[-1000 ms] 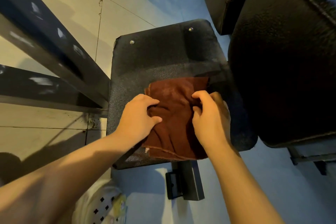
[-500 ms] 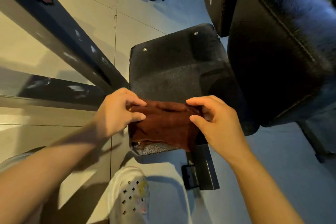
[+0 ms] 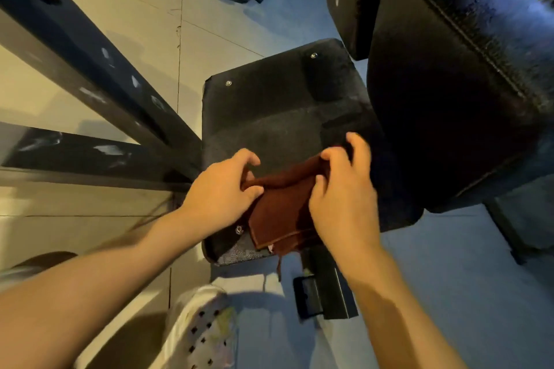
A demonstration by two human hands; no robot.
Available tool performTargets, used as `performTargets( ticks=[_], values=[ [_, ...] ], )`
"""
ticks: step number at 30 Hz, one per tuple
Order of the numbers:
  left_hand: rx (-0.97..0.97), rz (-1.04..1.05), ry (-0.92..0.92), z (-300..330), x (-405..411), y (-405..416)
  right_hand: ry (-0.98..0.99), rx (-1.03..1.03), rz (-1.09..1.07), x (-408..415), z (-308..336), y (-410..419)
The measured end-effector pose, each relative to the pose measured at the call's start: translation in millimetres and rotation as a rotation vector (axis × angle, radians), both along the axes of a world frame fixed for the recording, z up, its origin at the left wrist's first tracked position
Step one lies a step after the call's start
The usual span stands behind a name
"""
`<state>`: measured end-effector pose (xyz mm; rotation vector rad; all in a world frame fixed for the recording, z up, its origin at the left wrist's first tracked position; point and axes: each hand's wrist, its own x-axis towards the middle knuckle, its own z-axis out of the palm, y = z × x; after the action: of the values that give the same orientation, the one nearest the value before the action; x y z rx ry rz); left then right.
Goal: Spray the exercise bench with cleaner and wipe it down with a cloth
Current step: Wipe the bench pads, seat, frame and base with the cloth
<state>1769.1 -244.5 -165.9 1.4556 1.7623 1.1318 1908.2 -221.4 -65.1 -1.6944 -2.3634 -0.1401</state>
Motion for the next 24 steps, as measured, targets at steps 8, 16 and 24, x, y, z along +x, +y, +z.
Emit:
performTargets(
  ticks=[8,16,24],
  values=[
    [-0.071,-0.015,0.024,-77,21,-15,-0.607,-0.146,0.216,12,-79,44],
    [-0.042,0.035,0.123,-91,35,-19,-0.677,0.055,-0.111,-1,-29,141],
    [-0.032,-0.031,0.185,-77,39,-20,-0.717,-0.040,0.135,-16,-61,94]
  ],
)
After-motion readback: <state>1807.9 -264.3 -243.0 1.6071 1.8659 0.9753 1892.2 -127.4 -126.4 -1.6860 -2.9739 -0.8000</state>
